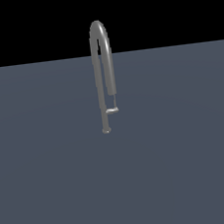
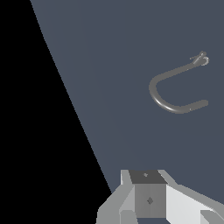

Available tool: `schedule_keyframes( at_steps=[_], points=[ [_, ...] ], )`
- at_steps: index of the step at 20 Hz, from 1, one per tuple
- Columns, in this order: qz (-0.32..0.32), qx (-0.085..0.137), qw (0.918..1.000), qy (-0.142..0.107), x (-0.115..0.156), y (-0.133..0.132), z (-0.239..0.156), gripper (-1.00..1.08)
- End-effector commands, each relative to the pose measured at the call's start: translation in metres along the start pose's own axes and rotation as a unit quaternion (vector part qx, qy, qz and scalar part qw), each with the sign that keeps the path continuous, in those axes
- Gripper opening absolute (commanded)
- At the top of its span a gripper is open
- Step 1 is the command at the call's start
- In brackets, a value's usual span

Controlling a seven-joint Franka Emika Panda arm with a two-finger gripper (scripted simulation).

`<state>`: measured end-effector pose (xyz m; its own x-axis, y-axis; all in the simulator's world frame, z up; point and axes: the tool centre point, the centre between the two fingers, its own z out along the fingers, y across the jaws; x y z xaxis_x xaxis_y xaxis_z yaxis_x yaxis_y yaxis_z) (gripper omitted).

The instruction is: Turn on the faucet by rotating a designated handle.

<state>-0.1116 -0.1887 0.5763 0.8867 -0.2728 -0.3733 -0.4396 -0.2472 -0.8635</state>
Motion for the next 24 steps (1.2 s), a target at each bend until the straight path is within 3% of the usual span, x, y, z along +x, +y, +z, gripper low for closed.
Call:
schedule_keyframes(
  at_steps=[1, 7, 12, 17, 24],
  points=[
    [0.035, 0.015, 0.999, -0.024, 0.029, 0.012, 0.007, -1.0],
    [0.131, 0.033, 0.9875, -0.081, 0.099, 0.043, 0.045, -1.0],
    [0.216, 0.032, 0.9678, -0.126, 0.154, 0.076, 0.093, -1.0],
    [0.301, 0.016, 0.9389, -0.166, 0.201, 0.115, 0.152, -1.0],
    [0.409, -0.023, 0.8889, -0.206, 0.246, 0.175, 0.242, -1.0]
  ],
)
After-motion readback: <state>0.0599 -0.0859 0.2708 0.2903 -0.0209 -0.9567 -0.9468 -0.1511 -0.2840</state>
